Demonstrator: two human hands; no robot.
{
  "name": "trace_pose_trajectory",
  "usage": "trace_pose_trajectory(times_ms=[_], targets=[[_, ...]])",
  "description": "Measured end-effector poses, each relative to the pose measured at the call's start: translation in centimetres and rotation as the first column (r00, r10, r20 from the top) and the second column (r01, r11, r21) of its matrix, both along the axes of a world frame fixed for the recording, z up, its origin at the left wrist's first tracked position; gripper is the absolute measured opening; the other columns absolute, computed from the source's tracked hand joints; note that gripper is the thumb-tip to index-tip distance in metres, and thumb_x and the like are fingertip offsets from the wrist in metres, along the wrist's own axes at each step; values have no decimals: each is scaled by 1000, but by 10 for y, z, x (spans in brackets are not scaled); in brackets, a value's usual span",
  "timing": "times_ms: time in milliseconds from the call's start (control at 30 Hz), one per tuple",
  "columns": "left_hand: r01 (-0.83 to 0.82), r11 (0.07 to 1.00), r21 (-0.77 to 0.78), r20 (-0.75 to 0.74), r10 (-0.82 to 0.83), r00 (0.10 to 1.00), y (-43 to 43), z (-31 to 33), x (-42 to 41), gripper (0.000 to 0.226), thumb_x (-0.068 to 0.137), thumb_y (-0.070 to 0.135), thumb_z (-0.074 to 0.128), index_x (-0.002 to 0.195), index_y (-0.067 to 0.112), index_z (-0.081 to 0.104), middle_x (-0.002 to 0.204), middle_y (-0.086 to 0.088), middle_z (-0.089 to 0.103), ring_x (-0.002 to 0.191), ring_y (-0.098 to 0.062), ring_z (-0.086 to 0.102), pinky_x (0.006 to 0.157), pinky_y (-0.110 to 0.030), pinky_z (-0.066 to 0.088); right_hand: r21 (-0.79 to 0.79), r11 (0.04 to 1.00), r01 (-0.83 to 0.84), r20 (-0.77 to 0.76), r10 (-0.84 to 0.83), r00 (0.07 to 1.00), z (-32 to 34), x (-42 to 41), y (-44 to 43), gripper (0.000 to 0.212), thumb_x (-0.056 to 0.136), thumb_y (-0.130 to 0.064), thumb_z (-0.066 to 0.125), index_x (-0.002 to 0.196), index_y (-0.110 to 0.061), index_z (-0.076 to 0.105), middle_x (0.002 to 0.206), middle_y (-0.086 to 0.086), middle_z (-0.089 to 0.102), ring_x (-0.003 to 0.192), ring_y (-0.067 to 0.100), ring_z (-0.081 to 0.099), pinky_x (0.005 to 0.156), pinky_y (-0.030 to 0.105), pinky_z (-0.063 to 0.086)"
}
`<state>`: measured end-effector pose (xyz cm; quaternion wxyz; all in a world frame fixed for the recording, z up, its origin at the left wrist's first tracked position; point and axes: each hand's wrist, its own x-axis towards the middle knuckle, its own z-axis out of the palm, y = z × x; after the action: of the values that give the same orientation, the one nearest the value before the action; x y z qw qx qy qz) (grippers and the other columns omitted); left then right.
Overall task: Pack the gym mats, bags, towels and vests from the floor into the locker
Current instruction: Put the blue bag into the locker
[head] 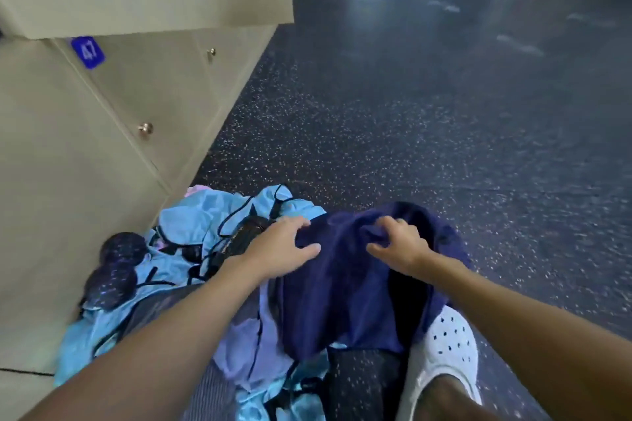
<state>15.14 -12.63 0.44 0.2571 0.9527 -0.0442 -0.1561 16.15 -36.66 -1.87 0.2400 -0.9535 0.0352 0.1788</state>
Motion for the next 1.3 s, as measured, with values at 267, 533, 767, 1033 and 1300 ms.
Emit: trace_pose_trajectory(times_ms=[267,533,767,1033,1300], targets=[[108,978,181,51,-119,992,-48,-49,42,91,81,56,72,154,25,28,160,5,31,148,-15,27,118,-43,27,-219,967,128,384,-35,923,-36,-6,-60,67,88,-40,66,145,-19,38,149,4,39,139,26,31,111,41,23],[50,994,98,69,-57,996,-54,-64,60,32,86,30,74,117,28,66,108,7,71,106,-20,64,93,-38,50,290,876,386,157,-442,883,-60,2,-97,63,81,-3,65,139,-12,44,123,17,64,116,37,57,89,33,41],[31,998,-46,282,-17,959,-17,12,50,11,89,18,73,100,21,73,90,7,72,88,-18,65,82,-34,49,474,837,275,360,-469,807,2,24,-84,38,82,1,64,117,-13,63,103,5,69,98,23,61,81,22,39],[-53,998,-33,583,62,810,58,179,11,8,91,19,71,99,19,74,87,3,72,82,-19,65,77,-36,50,689,715,-114,540,-403,739,137,23,-16,23,87,-1,63,93,-22,55,81,-7,63,78,14,56,75,31,46],[-25,963,267,397,-86,914,145,170,-83,21,94,26,67,115,22,68,112,10,68,103,-16,62,81,-25,40,541,785,-301,513,-24,858,106,-32,48,35,71,6,62,93,-21,57,90,-3,61,85,15,56,72,22,42]])
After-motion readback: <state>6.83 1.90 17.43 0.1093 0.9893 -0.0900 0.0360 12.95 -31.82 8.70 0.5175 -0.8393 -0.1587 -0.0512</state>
